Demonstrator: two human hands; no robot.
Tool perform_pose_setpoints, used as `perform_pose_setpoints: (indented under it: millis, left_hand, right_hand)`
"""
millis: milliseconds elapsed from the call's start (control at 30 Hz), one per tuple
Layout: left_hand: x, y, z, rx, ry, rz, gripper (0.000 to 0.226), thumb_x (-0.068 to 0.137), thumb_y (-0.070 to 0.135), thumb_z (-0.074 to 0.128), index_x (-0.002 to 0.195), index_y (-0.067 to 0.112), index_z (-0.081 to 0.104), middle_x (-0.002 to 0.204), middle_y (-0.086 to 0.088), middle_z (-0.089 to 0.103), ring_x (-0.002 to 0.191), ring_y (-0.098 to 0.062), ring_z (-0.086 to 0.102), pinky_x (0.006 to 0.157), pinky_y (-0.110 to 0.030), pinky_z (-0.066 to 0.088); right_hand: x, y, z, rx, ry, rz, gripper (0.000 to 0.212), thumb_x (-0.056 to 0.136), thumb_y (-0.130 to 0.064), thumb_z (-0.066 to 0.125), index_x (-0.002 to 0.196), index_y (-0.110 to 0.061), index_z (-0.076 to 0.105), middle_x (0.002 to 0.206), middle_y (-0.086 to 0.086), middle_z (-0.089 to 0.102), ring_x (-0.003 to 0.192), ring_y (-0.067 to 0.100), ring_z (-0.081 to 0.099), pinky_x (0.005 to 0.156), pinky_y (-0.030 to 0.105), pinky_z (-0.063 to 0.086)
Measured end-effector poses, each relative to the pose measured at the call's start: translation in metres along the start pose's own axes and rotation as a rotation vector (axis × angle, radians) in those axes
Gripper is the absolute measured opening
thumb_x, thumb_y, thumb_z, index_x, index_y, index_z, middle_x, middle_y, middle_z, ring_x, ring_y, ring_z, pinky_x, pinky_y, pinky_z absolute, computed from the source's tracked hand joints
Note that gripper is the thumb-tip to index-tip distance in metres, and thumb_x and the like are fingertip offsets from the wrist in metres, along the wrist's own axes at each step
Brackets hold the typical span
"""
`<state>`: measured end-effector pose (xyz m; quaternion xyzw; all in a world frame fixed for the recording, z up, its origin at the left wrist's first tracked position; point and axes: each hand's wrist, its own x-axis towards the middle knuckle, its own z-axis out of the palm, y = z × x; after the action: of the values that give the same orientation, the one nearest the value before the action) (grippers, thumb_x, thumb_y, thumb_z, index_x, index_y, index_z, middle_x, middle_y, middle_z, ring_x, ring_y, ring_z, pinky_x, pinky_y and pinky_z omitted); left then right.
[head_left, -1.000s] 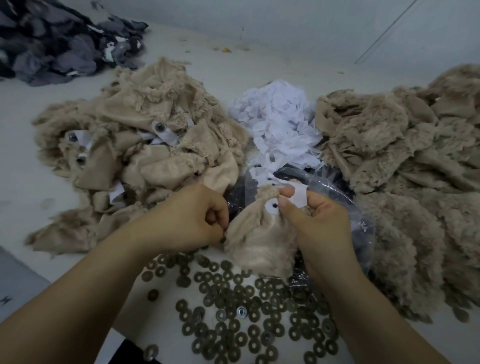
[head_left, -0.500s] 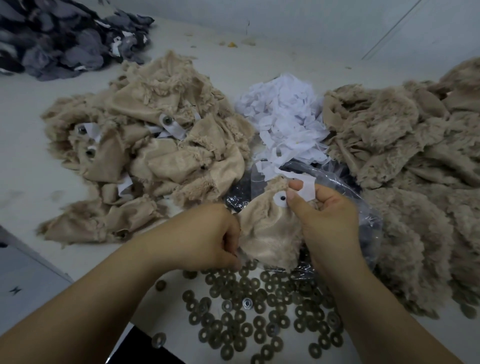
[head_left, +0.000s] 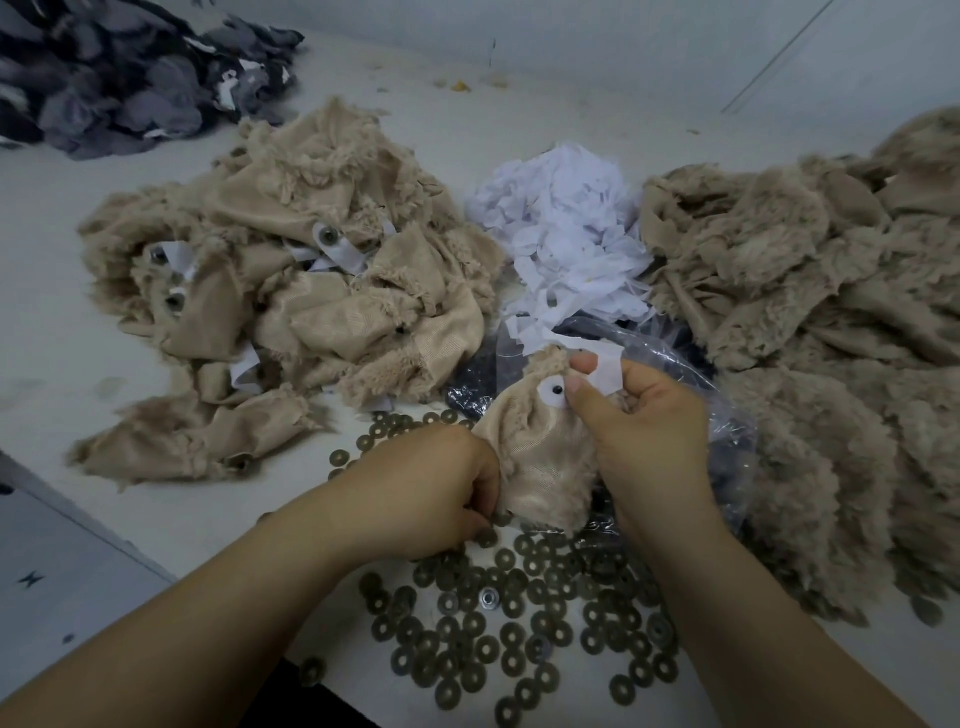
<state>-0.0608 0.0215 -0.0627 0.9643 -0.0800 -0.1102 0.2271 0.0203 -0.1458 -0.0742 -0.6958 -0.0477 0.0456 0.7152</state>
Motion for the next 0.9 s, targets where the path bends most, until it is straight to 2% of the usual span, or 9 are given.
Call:
perform_pose_setpoints:
  millis: [133, 300, 400, 467, 533, 633, 700, 767, 900]
  left_hand:
    - [0.0, -0.002, 0.0, 0.001, -0.001, -0.014, 0.012, 0.078, 0.023, 0.074, 0.076, 0.03, 0.064, 0.073, 0.055, 0.043, 0.07, 0.021, 0.049, 0.05, -0.008, 0.036]
    - [-0.003, -0.001, -0.001, -0.006, 0.01, -0.023, 0.012, 0.074, 0.02, 0.072, 0.073, 0.028, 0.062, 0.076, 0.056, 0.042, 0.073, 0.021, 0.048, 0.058, -0.003, 0.037]
    - [-0.004, -0.003, -0.001, -0.013, 0.024, -0.016, 0.013, 0.074, 0.024, 0.073, 0.071, 0.027, 0.061, 0.078, 0.056, 0.042, 0.073, 0.019, 0.049, 0.057, -0.005, 0.038]
    - [-0.006, -0.003, 0.0, -0.015, 0.029, -0.017, 0.014, 0.074, 0.024, 0.072, 0.069, 0.028, 0.06, 0.079, 0.053, 0.045, 0.073, 0.014, 0.051, 0.052, -0.01, 0.037]
    - [-0.009, -0.002, 0.0, -0.034, 0.026, -0.012, 0.016, 0.074, 0.021, 0.071, 0.066, 0.028, 0.058, 0.072, 0.04, 0.053, 0.066, 0.007, 0.053, 0.052, -0.011, 0.036]
    - [-0.015, 0.0, -0.016, -0.143, -0.011, 0.01, 0.017, 0.072, 0.011, 0.071, 0.064, 0.022, 0.06, 0.063, 0.016, 0.06, 0.056, -0.004, 0.056, 0.052, -0.019, 0.046]
    - [-0.019, 0.0, -0.032, -0.303, 0.004, 0.022, 0.017, 0.073, 0.007, 0.072, 0.066, 0.019, 0.063, 0.065, 0.006, 0.066, 0.055, -0.014, 0.062, 0.053, -0.03, 0.054]
    - [-0.019, 0.002, -0.045, -0.504, 0.059, 0.048, 0.018, 0.078, 0.004, 0.075, 0.069, 0.016, 0.065, 0.069, -0.008, 0.069, 0.059, -0.031, 0.066, 0.055, -0.04, 0.057]
    - [-0.003, 0.016, -0.047, -0.908, 0.211, 0.087, 0.01, 0.083, -0.009, 0.069, 0.083, -0.001, 0.064, 0.071, -0.024, 0.07, 0.063, -0.037, 0.071, 0.059, -0.041, 0.061]
  right_hand:
    - [0.0, 0.001, 0.0, -0.011, 0.002, -0.011, 0.015, 0.086, -0.011, 0.075, 0.097, -0.019, 0.079, 0.076, -0.004, 0.075, 0.071, 0.01, 0.071, 0.08, 0.045, 0.062]
    - [0.001, 0.002, -0.001, -0.003, 0.007, -0.012, 0.014, 0.086, -0.01, 0.075, 0.093, -0.021, 0.079, 0.087, 0.015, 0.076, 0.088, 0.041, 0.071, 0.081, 0.053, 0.06]
    - [0.001, 0.002, -0.001, -0.016, 0.012, -0.016, 0.013, 0.086, -0.012, 0.076, 0.094, -0.022, 0.079, 0.088, 0.019, 0.075, 0.087, 0.044, 0.07, 0.079, 0.056, 0.06]
    - [0.001, 0.002, 0.0, -0.031, 0.014, -0.03, 0.015, 0.086, -0.012, 0.076, 0.093, -0.024, 0.079, 0.086, 0.021, 0.074, 0.079, 0.039, 0.072, 0.078, 0.056, 0.06]
    - [0.0, 0.002, 0.001, -0.04, 0.018, -0.041, 0.017, 0.085, -0.012, 0.077, 0.09, -0.029, 0.079, 0.09, 0.024, 0.072, 0.084, 0.044, 0.07, 0.077, 0.059, 0.058]
    - [0.0, 0.002, 0.001, -0.047, 0.017, -0.057, 0.017, 0.085, -0.011, 0.077, 0.091, -0.028, 0.079, 0.09, 0.02, 0.074, 0.091, 0.049, 0.066, 0.077, 0.06, 0.058]
    - [0.0, 0.003, 0.0, -0.064, 0.01, -0.073, 0.017, 0.085, -0.011, 0.077, 0.094, -0.025, 0.079, 0.087, 0.014, 0.076, 0.088, 0.047, 0.067, 0.076, 0.058, 0.059]
    - [-0.001, 0.003, 0.0, -0.098, 0.001, -0.095, 0.016, 0.085, -0.014, 0.077, 0.097, -0.026, 0.078, 0.087, 0.021, 0.074, 0.087, 0.051, 0.065, 0.072, 0.062, 0.058]
    - [-0.004, 0.002, 0.002, -0.192, 0.009, -0.157, 0.013, 0.085, -0.021, 0.077, 0.097, -0.026, 0.078, 0.081, 0.017, 0.074, 0.079, 0.046, 0.067, 0.067, 0.056, 0.059]
